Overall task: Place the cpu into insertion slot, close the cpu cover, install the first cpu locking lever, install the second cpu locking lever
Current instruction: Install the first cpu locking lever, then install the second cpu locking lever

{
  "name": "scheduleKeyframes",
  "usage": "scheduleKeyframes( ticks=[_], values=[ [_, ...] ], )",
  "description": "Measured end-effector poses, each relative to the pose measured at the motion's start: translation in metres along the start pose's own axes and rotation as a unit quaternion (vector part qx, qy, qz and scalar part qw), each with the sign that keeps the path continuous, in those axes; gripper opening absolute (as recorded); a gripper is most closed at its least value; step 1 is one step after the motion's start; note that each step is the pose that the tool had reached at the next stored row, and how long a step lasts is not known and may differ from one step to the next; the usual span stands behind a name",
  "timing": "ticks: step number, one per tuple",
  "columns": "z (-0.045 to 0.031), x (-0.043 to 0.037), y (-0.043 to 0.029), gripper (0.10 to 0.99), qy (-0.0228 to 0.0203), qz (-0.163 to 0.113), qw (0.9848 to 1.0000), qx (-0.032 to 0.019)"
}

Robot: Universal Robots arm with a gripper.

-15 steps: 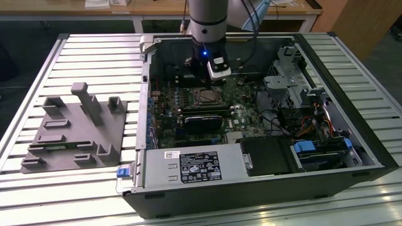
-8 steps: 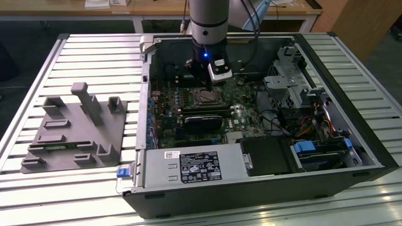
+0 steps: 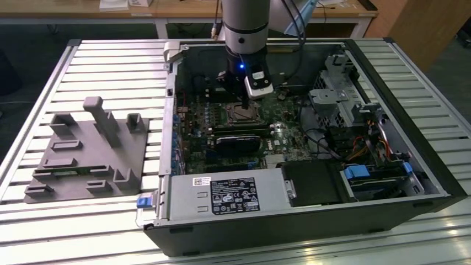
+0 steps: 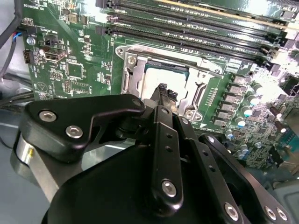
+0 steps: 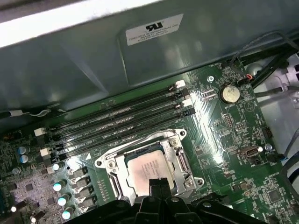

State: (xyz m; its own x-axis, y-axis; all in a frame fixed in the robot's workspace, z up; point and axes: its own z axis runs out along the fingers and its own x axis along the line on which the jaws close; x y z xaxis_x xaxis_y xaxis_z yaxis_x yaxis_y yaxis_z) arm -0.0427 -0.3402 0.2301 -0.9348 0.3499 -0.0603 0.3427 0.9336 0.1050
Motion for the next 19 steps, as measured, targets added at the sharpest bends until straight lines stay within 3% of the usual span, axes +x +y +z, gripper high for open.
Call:
scheduleKeyframes(
  ticks=[8, 19],
  values=[
    [-0.0112, -0.0007, 0.0012, 0.106, 0.0000, 0.000, 1.0000, 0.0000],
    [-0.0122, -0.0008, 0.0013, 0.106, 0.0000, 0.000, 1.0000, -0.0001]
  ],
)
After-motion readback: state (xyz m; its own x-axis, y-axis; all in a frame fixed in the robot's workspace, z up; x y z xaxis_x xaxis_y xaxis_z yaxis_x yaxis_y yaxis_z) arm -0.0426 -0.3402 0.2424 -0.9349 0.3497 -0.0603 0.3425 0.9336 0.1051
